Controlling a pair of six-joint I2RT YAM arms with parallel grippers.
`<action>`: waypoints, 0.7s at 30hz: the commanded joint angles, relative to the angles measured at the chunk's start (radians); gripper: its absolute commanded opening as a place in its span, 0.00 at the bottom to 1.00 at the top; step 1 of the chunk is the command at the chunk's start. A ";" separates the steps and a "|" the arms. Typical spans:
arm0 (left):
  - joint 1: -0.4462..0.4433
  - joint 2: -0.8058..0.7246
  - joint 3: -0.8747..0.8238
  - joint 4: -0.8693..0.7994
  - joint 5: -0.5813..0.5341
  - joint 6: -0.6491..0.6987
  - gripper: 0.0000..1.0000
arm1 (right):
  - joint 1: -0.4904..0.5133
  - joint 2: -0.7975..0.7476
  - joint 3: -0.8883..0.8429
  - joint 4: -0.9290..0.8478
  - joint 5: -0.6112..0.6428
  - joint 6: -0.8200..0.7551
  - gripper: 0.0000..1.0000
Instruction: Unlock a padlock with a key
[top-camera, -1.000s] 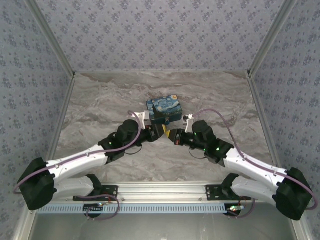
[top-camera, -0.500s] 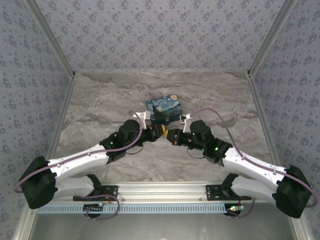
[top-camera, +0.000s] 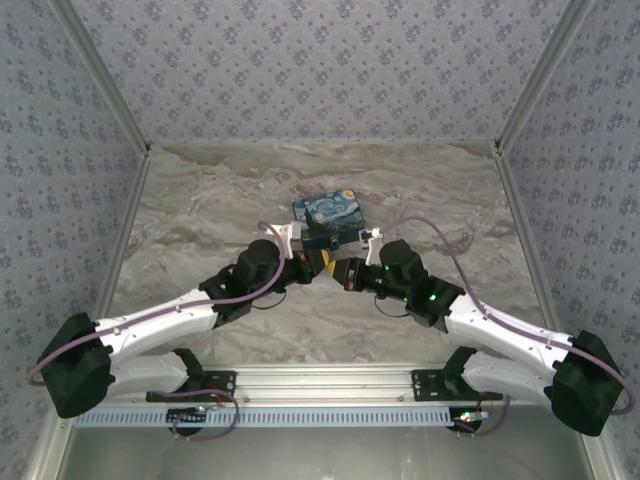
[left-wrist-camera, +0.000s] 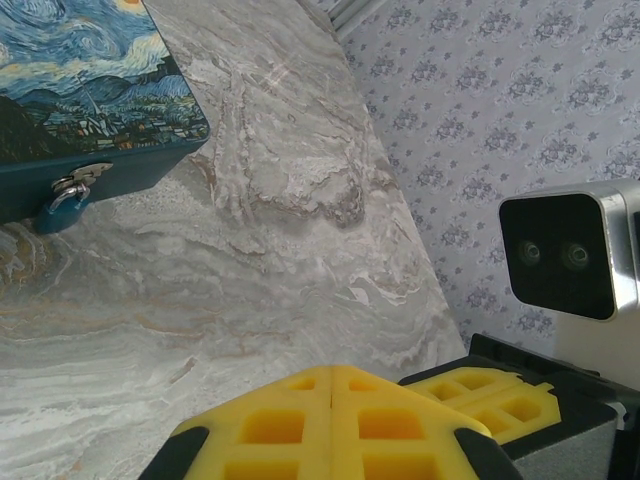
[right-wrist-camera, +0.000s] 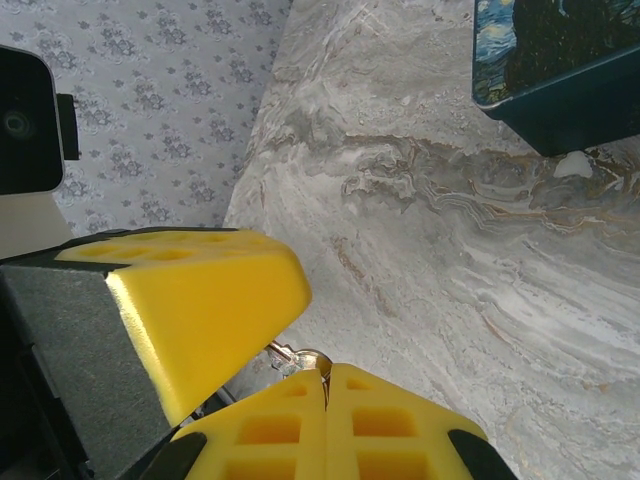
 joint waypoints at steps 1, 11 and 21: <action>-0.005 -0.049 0.026 -0.010 -0.019 0.052 0.00 | -0.001 -0.011 0.041 -0.019 -0.021 -0.047 0.06; 0.010 -0.174 0.012 -0.061 0.000 0.172 0.00 | -0.047 -0.060 0.064 -0.069 -0.141 -0.159 0.40; 0.052 -0.255 0.035 -0.086 0.073 0.241 0.00 | -0.140 -0.132 0.053 0.047 -0.359 -0.214 0.72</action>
